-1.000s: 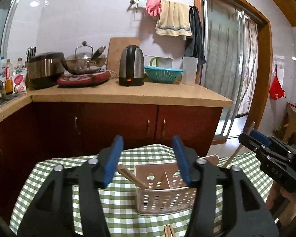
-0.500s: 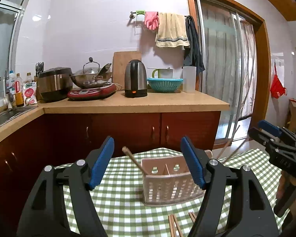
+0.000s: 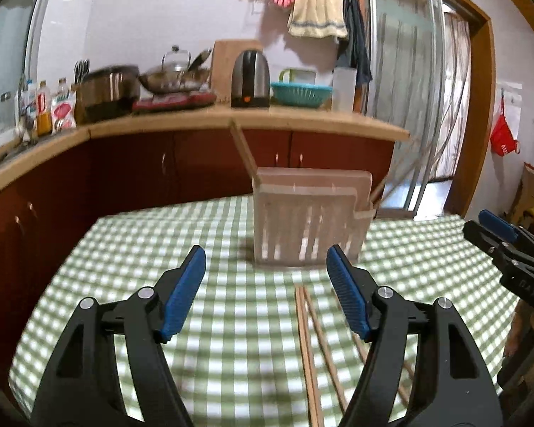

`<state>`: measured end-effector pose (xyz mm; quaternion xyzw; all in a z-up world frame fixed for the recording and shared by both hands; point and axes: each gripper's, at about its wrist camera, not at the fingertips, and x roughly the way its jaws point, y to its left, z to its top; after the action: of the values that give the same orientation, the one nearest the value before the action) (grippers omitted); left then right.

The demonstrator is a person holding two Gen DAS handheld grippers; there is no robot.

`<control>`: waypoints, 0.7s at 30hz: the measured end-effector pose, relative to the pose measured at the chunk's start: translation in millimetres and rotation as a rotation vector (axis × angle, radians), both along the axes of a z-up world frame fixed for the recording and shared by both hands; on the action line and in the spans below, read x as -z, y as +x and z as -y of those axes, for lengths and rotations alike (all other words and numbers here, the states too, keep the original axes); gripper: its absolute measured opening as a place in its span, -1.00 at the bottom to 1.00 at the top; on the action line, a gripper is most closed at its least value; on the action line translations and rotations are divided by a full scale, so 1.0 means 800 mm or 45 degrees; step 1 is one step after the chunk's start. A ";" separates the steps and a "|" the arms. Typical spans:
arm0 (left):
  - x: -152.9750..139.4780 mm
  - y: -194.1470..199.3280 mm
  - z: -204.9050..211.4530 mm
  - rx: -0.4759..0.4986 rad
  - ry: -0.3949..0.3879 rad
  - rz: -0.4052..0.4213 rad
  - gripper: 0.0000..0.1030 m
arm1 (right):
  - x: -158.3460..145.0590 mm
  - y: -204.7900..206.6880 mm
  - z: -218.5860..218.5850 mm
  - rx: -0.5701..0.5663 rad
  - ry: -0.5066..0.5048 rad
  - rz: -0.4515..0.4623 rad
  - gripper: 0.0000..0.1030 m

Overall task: Organize utensils
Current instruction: 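Move both open grippers back down to the chopsticks on the table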

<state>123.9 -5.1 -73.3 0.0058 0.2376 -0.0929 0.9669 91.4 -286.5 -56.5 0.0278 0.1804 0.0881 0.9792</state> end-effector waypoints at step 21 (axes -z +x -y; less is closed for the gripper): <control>0.139 -0.073 0.013 -0.012 0.093 -0.302 0.21 | 0.105 -0.075 0.006 0.007 -0.029 -0.204 0.22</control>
<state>65.3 -15.6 -184.5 0.0288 0.3534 -0.0798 0.9316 31.2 -291.0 -140.7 0.0242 0.2589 0.0808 0.9622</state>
